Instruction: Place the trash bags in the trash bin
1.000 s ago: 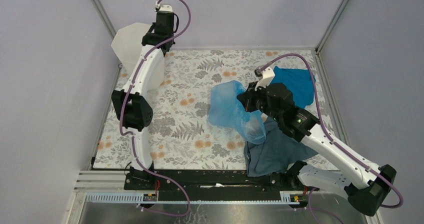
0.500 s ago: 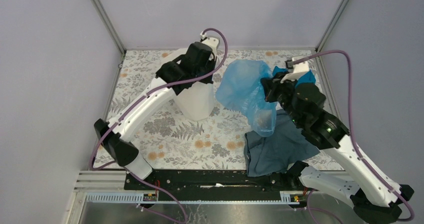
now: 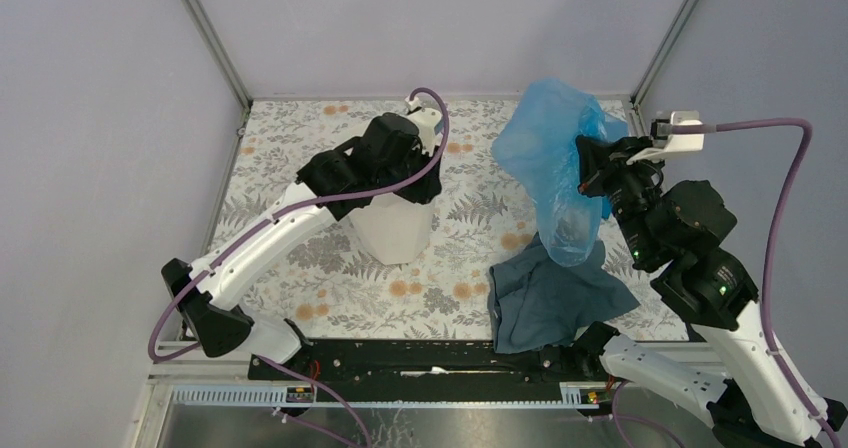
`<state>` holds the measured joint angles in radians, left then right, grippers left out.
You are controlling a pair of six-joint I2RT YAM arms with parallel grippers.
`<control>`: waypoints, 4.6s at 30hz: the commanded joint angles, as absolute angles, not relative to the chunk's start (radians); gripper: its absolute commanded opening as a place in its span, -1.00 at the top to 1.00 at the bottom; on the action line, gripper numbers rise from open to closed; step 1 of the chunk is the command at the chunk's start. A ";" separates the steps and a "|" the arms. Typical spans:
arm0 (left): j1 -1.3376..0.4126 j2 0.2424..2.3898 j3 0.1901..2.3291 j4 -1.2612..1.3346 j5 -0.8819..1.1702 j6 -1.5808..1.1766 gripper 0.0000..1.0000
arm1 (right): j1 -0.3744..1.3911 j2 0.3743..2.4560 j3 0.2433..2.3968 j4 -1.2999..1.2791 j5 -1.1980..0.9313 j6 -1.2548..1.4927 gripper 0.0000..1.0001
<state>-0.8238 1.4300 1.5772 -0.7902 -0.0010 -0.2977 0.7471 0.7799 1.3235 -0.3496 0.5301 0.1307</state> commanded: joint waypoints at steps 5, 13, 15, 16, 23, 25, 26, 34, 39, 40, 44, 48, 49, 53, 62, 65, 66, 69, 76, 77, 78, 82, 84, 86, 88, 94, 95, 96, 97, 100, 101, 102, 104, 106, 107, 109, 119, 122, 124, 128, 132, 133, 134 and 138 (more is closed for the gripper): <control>-0.829 1.268 1.562 -0.706 0.203 -0.291 -0.57 | 0.754 0.880 1.516 -0.309 0.249 0.111 1.00; -0.828 0.966 1.496 -0.719 -0.047 -0.279 -0.93 | 0.753 1.057 1.717 -0.279 -0.008 0.340 1.00; -0.828 0.865 1.434 -0.673 -0.114 -0.280 -0.98 | 0.753 1.095 1.726 -0.204 -0.097 0.454 1.00; -0.828 0.814 1.406 -0.648 -0.125 -0.276 -0.98 | 0.754 1.117 1.728 -0.161 -0.140 0.506 1.00; -0.828 0.614 1.331 -0.609 -0.136 -0.273 -0.98 | 0.755 1.250 1.686 0.223 -0.363 0.882 1.00; -0.828 0.590 1.322 -0.609 -0.131 -0.276 -0.98 | 0.762 1.267 1.664 0.288 -0.363 0.936 1.00; -0.828 0.581 1.318 -0.612 -0.126 -0.276 -0.98 | 0.765 1.269 1.646 0.304 -0.354 0.955 1.00; -0.828 0.557 1.343 -0.636 -0.153 -0.270 -0.98 | 0.772 1.206 1.518 0.168 -0.108 0.979 1.00; -0.827 0.588 1.363 -0.649 -0.274 -0.308 -0.98 | 0.772 1.207 1.606 -0.207 0.147 0.940 1.00; -0.828 0.607 1.379 -0.658 -0.291 -0.322 -0.98 | 0.772 1.216 1.629 -0.270 0.190 0.926 1.00; -0.828 0.755 1.496 -0.754 -0.303 -0.354 -0.98 | 0.772 1.282 1.736 -0.436 0.204 0.830 1.00; -0.828 0.853 1.533 -0.785 -0.367 -0.358 -0.98 | 0.772 1.348 1.807 -0.503 0.182 0.744 1.00; -0.828 0.863 1.530 -0.770 -0.377 -0.356 -0.98 | 0.772 1.372 1.843 -0.527 0.170 0.719 1.00; -0.828 0.891 1.499 -0.702 -0.404 -0.360 -0.97 | 0.772 1.444 1.943 -0.585 0.101 0.626 1.00; -0.827 1.012 1.366 -0.596 -0.503 -0.368 -0.68 | 0.772 1.609 2.055 -0.619 -0.183 0.530 1.00; -0.826 1.052 1.309 -0.567 -0.463 -0.390 -0.61 | 0.772 1.635 2.037 -0.621 -0.205 0.498 1.00; -0.827 1.061 1.290 -0.564 -0.438 -0.398 -0.56 | 0.772 1.640 2.029 -0.612 -0.212 0.491 1.00; -0.826 1.067 1.234 -0.550 -0.349 -0.412 -0.51 | 0.772 1.654 2.018 -0.604 -0.232 0.465 1.00; -0.825 1.015 1.264 -0.527 -0.129 -0.378 -0.83 | 0.772 1.614 1.982 -0.578 -0.135 0.389 1.00; -0.826 1.000 1.285 -0.538 -0.122 -0.370 -0.91 | 0.772 1.603 1.973 -0.577 -0.120 0.366 1.00; -0.827 0.994 1.308 -0.548 -0.117 -0.364 -0.95 | 0.773 1.593 1.968 -0.583 -0.100 0.346 1.00; -0.827 0.948 1.381 -0.624 -0.140 -0.324 -0.98 | 0.771 1.567 1.964 -0.612 -0.032 0.279 1.00; -0.826 0.926 1.410 -0.670 -0.212 -0.309 -0.98 | 0.771 1.561 1.963 -0.622 -0.029 0.256 1.00; -0.826 0.902 1.419 -0.715 -0.308 -0.298 -0.98 | 0.770 1.556 1.961 -0.624 -0.033 0.239 1.00; -0.826 0.886 1.406 -0.747 -0.463 -0.307 -0.98 | 0.771 1.553 1.957 -0.623 -0.040 0.229 1.00; -0.805 0.936 1.341 -0.805 -0.711 -0.399 -0.98 | 0.770 1.541 1.929 -0.606 -0.054 0.222 1.00; -0.795 0.944 1.333 -0.803 -0.699 -0.413 -0.98 | 0.770 1.538 1.920 -0.601 -0.061 0.225 1.00; -0.782 0.952 1.323 -0.792 -0.679 -0.422 -0.98 | 0.770 1.536 1.911 -0.597 -0.069 0.227 1.00; -0.767 0.955 1.312 -0.788 -0.656 -0.429 -0.97 | 0.770 1.533 1.907 -0.593 -0.075 0.228 1.00; -0.744 0.980 1.290 -0.787 -0.611 -0.441 -0.81 | 0.770 1.526 1.892 -0.588 -0.084 0.232 1.00; -0.744 0.988 1.283 -0.792 -0.607 -0.441 -0.71 | 0.770 1.523 1.888 -0.586 -0.087 0.232 1.00; -0.743 0.991 1.268 -0.791 -0.597 -0.439 -0.63 | 0.770 1.521 1.884 -0.582 -0.089 0.232 1.00; -0.744 0.994 1.242 -0.787 -0.571 -0.446 -0.48 | 0.770 1.517 1.874 -0.572 -0.092 0.232 1.00; -0.744 1.003 1.231 -0.782 -0.512 -0.471 -0.27 | 0.770 1.516 1.870 -0.567 -0.092 0.232 1.00; -0.746 1.007 1.227 -0.774 -0.470 -0.493 -0.17 | 0.770 1.515 1.869 -0.564 -0.092 0.232 1.00; -0.755 1.005 1.201 -0.725 -0.371 -0.539 -0.04 | 0.770 1.516 1.861 -0.557 -0.091 0.232 1.00; -0.836 0.948 1.105 -0.553 -0.222 -0.785 -0.01 | 0.746 1.521 1.848 -0.553 -0.058 0.207 1.00; -0.842 0.924 1.111 -0.569 -0.222 -0.747 -0.24 | 0.734 1.502 1.845 -0.577 -0.047 0.209 1.00; -0.842 0.908 1.113 -0.583 -0.234 -0.713 -0.37 | 0.733 1.473 1.826 -0.575 -0.045 0.211 1.00; -0.841 0.908 1.150 -0.641 -0.272 -0.670 -0.58 | 0.732 1.426 1.781 -0.571 -0.064 0.207 1.00; -0.841 0.895 1.212 -0.698 -0.355 -0.608 -0.72 | 0.732 1.402 1.743 -0.587 -0.082 0.179 1.00; -0.841 0.893 1.239 -0.708 -0.372 -0.584 -0.73 | 0.732 1.388 1.733 -0.586 -0.102 0.170 1.00; -0.840 0.895 1.268 -0.712 -0.380 -0.557 -0.74 | 0.732 1.379 1.725 -0.584 -0.124 0.163 1.00; -0.840 0.953 1.410 -0.703 -0.372 -0.474 -0.64 | 0.732 1.352 1.706 -0.590 -0.168 0.148 1.00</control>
